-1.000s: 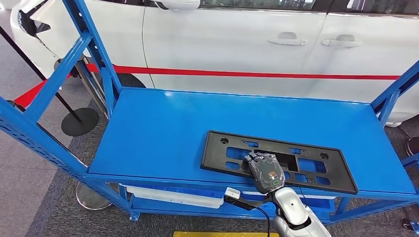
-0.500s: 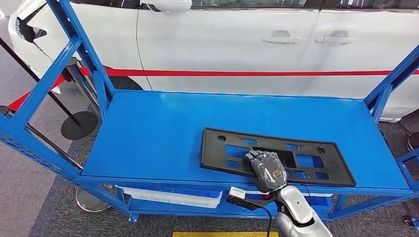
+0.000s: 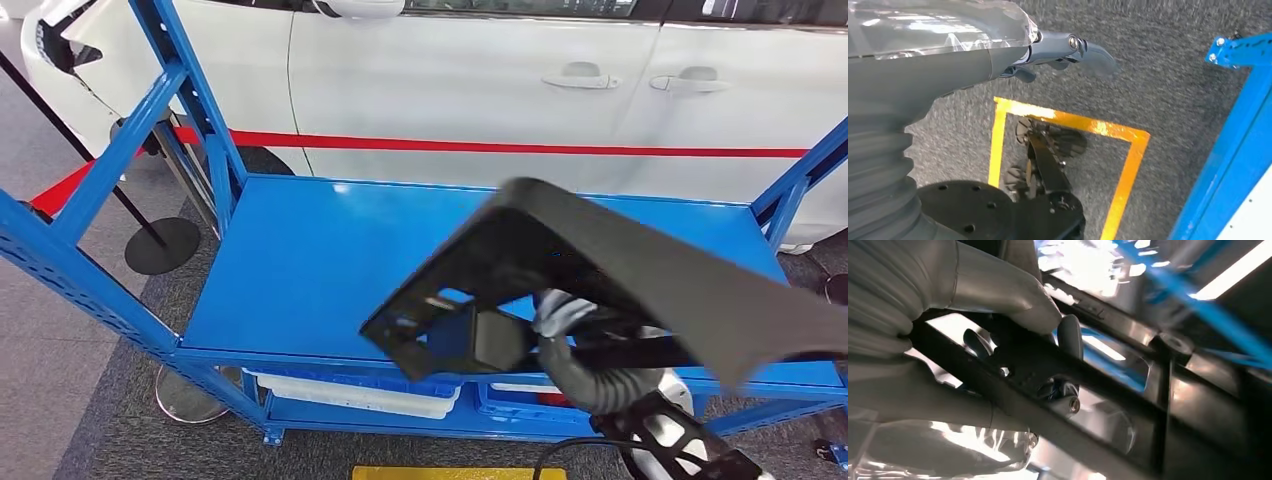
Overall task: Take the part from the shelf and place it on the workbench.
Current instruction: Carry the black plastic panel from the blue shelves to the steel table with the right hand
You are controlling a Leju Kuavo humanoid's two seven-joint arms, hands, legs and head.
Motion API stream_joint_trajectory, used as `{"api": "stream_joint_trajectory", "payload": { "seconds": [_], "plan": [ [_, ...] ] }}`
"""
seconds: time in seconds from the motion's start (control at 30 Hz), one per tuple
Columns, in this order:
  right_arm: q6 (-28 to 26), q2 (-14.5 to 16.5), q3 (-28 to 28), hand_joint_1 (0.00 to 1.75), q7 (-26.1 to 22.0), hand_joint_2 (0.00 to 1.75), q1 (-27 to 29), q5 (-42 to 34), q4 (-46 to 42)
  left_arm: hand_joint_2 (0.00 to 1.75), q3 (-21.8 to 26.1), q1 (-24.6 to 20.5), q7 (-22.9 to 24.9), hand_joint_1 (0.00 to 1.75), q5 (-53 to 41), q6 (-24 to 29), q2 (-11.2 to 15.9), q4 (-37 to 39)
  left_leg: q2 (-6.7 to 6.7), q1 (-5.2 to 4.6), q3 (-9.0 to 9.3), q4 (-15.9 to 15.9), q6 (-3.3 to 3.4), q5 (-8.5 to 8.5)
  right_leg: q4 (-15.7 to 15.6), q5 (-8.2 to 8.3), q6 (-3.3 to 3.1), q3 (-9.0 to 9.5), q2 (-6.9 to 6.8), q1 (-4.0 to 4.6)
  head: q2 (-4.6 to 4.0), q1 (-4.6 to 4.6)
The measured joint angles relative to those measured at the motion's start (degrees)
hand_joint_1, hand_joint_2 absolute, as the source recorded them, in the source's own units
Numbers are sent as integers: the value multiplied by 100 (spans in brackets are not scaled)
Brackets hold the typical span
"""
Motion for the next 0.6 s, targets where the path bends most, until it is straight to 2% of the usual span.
{"api": "stream_joint_trajectory", "payload": {
  "seconds": [0.03,0.07,0.13,0.2,0.23,0.27,0.33,0.37,0.4,0.43,0.5,0.53,0.57,0.6],
  "plan": [
    [88,-9,4,157,-4,175,-95,-110,-195,175,-23,-11,26,0,-20,43,7,0,-5,-8,-4,0,-19,3,-321,112,-32,147,2,17,0,1],
    [179,-11,-2,157,-9,175,-189,-191,-353,175,-42,-22,42,0,-28,79,13,0,-7,-12,-15,-4,-47,9,-507,152,-57,223,3,36,0,0],
    [407,-7,-43,157,-13,175,-314,-363,-588,175,-62,-37,57,0,-27,143,25,0,-8,-14,-25,-34,-122,30,-610,141,-91,239,3,65,0,1],
    [701,34,-120,157,-10,175,-362,-576,-694,175,-65,-41,53,0,-18,180,39,0,-2,-13,-31,2,-187,-11,-687,179,-137,273,-9,34,0,-3],
    [870,68,-168,157,0,175,-375,-723,-713,175,-65,-44,49,0,-14,196,47,0,1,-16,-82,135,-208,-104,-730,199,-169,295,-21,19,0,-7],
    [1093,109,-222,157,37,175,-381,-948,-708,175,-66,-47,46,0,-14,213,55,0,4,-17,-198,405,-221,-263,-758,215,-196,312,-34,9,0,-11],
    [1631,193,-336,157,224,175,-384,-1548,-602,175,-66,-49,50,0,-16,240,61,0,4,-15,-523,1123,-234,-615,-758,222,-228,311,-51,31,0,-15],
    [1938,236,-395,157,390,175,-384,-1914,-487,175,-66,-47,63,0,-17,248,61,0,5,-15,-653,1408,-240,-710,-749,225,-232,308,-55,41,0,-15],
    [2196,276,-443,157,565,175,-386,-2230,-345,175,-66,-47,82,0,-18,252,61,0,5,-15,-688,1492,-242,-690,-738,227,-235,306,-56,47,0,-15],
    [2413,310,-480,157,726,175,-388,-2495,-182,175,-66,-48,105,0,-19,257,62,0,5,-15,-626,1373,-239,-572,-722,227,-236,304,-56,50,0,-15],
    [2654,352,-510,157,890,175,-388,-2728,138,175,-66,-56,171,0,-19,267,69,0,9,-16,-282,664,-208,-211,-675,209,-217,290,-54,51,0,-15],
    [2712,362,-510,157,904,175,-387,-2745,278,175,-66,-60,209,0,-19,273,73,0,11,-24,-129,331,-184,-87,-633,195,-197,264,-52,62,0,-14],
    [2758,370,-510,157,903,175,-381,-2740,402,175,-66,-62,250,0,-18,278,76,0,10,-31,-40,118,-157,-20,-597,187,-172,233,-53,69,0,-11],
    [2794,374,-507,157,899,175,-372,-2734,507,175,-66,-59,283,0,-16,281,78,0,6,-44,-19,36,-128,-9,-571,188,-144,201,-54,76,0,-10]
  ]
}}
